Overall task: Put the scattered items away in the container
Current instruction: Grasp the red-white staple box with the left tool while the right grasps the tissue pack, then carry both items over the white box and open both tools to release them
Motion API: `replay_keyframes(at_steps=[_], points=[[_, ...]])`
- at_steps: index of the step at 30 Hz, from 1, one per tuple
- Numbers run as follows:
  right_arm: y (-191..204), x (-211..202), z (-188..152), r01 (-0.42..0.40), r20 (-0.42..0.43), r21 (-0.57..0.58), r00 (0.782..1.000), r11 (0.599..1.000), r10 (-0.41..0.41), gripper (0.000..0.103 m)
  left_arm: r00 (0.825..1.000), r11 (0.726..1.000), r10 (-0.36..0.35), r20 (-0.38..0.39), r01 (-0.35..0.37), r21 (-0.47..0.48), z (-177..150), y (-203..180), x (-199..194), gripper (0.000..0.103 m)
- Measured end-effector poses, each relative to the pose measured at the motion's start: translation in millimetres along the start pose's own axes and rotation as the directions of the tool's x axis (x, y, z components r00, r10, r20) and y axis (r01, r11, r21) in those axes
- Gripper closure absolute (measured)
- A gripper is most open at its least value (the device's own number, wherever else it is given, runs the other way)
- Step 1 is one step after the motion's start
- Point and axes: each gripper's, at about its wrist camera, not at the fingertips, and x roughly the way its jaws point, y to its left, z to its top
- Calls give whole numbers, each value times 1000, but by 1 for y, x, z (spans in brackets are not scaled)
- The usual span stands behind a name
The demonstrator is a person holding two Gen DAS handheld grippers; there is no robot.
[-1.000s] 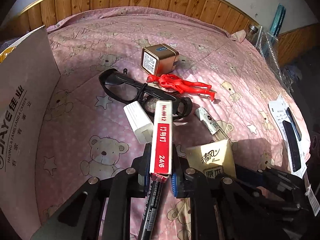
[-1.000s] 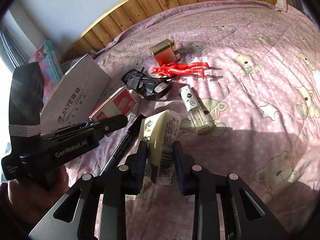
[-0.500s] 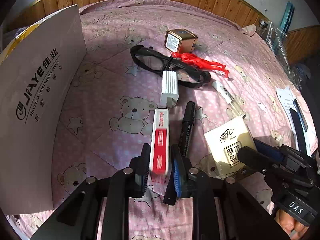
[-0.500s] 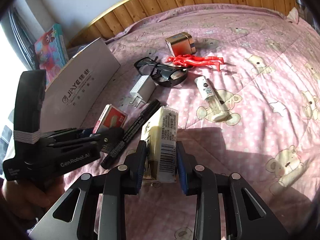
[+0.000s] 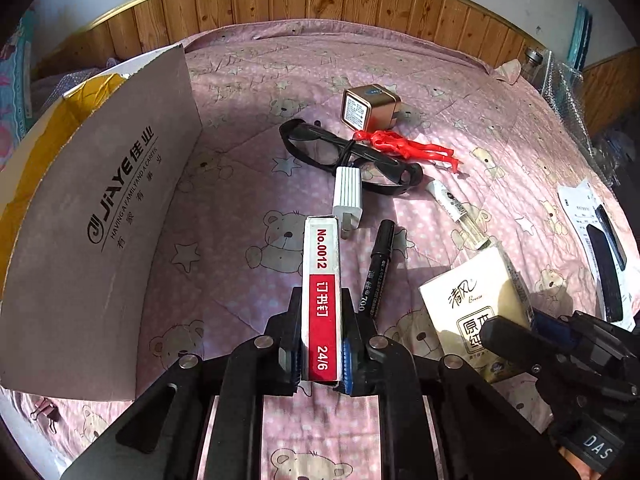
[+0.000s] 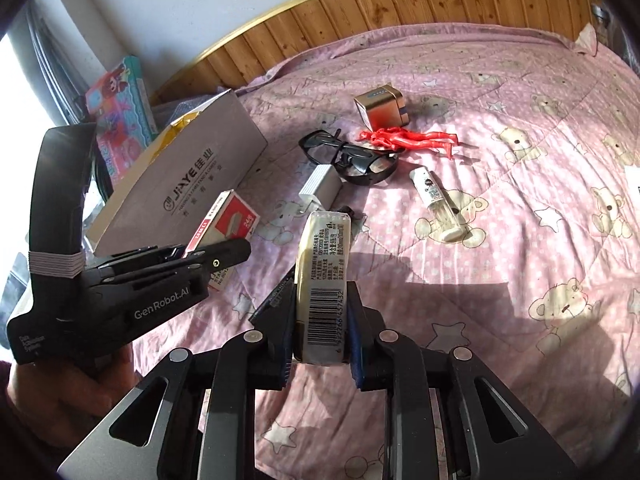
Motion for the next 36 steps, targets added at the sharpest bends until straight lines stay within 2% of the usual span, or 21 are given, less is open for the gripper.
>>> replay_keyframes(at_steps=[15,24,36], points=[[47,-22,0,-11,41,-85,999,996,14,80,996,999,-27,88,30,-34,1,12,-51,88],[75,-23,5,-27,46,-132,998,991,34,80,992,996,-15,125,25,-82,-4,36,-75,88],[121,-27,29,-54,63,-237,996,970,70,80,984,988,10,176,17,-155,-1,74,-101,88]])
